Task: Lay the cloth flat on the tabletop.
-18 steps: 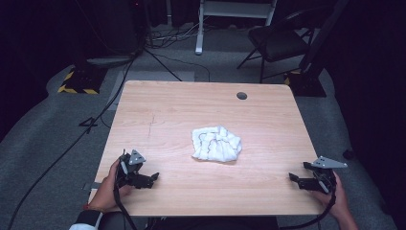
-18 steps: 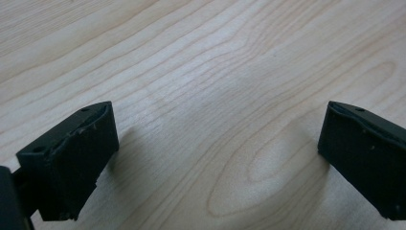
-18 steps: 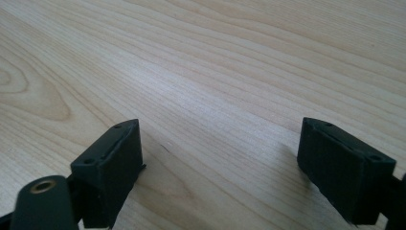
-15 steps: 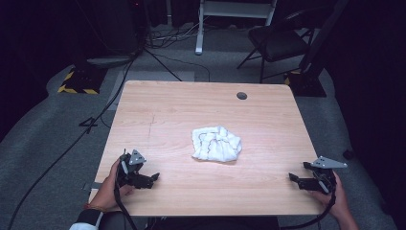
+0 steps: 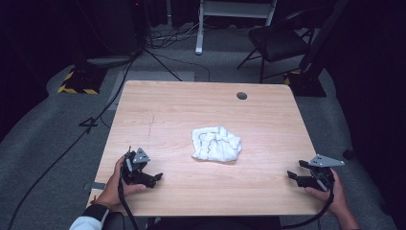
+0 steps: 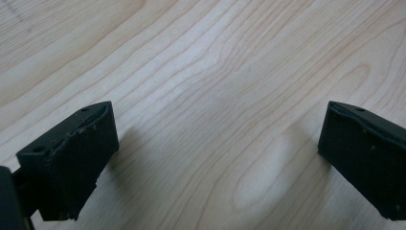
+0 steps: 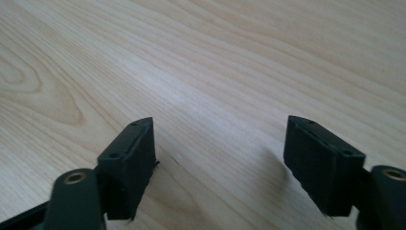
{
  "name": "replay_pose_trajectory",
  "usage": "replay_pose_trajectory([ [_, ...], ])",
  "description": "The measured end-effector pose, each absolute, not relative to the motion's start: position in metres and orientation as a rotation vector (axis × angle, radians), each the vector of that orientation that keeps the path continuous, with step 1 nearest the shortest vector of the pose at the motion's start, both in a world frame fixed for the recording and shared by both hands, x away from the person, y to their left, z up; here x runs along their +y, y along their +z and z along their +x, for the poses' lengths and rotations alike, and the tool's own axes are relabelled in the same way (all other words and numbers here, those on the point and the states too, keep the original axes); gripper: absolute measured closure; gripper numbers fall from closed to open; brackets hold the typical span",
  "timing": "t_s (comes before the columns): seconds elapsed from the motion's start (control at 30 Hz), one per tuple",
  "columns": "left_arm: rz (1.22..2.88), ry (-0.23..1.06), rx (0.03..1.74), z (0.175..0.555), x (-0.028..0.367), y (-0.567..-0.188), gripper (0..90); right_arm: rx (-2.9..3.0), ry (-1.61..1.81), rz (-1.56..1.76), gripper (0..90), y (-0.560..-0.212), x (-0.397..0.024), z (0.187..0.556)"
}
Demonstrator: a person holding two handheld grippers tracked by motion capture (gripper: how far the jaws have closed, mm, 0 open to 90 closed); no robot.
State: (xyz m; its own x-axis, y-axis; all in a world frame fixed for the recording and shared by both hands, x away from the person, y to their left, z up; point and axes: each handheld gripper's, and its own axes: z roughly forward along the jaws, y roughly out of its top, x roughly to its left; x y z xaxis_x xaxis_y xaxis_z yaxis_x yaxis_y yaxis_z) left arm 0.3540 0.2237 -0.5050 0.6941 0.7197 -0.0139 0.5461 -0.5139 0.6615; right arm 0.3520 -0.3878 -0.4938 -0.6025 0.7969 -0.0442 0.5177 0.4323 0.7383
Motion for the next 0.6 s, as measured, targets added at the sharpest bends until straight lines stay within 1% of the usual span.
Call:
replay_pose_trajectory([
  [0.1, 2.252, 0.342, 0.952, 0.362, 0.215, -0.505, 0.4, 2.317, 1.001, 1.059, 35.0, -0.483, -0.378, 0.357],
  [0.17, 2.25, 0.338, 0.949, 0.366, 0.21, -0.505, 1.2, 2.322, 0.992, 1.011, 38.6, -0.473, -0.364, 0.364],
  [0.27, 2.245, 0.341, 0.921, 0.375, 0.198, -0.504, 6.8, 2.344, 0.981, 0.936, 44.2, -0.46, -0.341, 0.375],
  [0.37, 2.245, 0.321, 0.888, 0.388, 0.183, -0.504, 10.2, 2.356, 0.99, 0.888, 48.2, -0.45, -0.315, 0.387],
  [0.47, 2.25, 0.315, 0.859, 0.399, 0.167, -0.503, 13.5, 2.379, 1.008, 0.815, 49.1, -0.443, -0.287, 0.398],
  [0.5, 2.254, 0.31, 0.847, 0.401, 0.162, -0.503, 15.0, 2.385, 1.0, 0.807, 48.1, -0.443, -0.277, 0.401],
  [0.6, 2.279, 0.286, 0.791, 0.409, 0.144, -0.502, 15.1, 2.419, 0.996, 0.79, 43.6, -0.444, -0.254, 0.411],
])
